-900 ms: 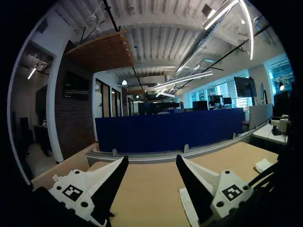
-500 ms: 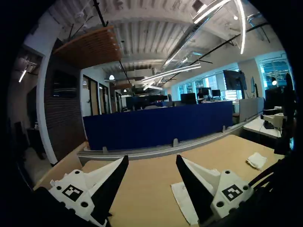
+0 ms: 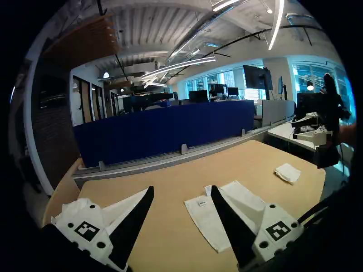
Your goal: Fold towel
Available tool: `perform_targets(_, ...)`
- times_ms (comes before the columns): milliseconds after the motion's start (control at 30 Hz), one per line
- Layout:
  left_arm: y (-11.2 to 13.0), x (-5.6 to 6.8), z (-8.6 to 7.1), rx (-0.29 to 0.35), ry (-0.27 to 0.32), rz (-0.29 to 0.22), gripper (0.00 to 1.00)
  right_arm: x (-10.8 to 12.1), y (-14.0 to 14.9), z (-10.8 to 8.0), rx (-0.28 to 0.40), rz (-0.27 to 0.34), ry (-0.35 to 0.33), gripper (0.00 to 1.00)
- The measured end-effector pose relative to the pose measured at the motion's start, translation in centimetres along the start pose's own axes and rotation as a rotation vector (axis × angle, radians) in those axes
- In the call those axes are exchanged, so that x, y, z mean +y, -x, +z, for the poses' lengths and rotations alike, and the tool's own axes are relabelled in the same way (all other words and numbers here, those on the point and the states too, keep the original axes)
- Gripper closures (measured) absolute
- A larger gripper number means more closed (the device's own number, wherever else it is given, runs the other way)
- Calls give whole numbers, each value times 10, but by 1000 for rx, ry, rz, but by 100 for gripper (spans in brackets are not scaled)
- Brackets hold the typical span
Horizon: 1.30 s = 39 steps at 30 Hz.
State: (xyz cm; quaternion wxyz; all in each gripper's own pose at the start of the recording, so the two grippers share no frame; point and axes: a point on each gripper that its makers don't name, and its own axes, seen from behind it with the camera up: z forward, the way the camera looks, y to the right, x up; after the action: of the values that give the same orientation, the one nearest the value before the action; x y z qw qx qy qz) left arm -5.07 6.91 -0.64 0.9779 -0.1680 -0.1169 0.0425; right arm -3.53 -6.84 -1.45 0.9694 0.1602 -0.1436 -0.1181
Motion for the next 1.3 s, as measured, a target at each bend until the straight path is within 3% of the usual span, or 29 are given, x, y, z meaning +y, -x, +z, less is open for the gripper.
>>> perform_targets(267, 26, 19, 10, -46, 54, 36, 7, -11, 28, 11, -48, -11, -32, 0)
perform_targets(667, 91, 39, 31, -139, 92, 71, 7, -26, 87, 27, -104, -24, -62, 0)
perform_targets(1300, 207, 88, 48, -342, 200, 87, 7, -55, 215, 46, -285, -20, -130, 0)
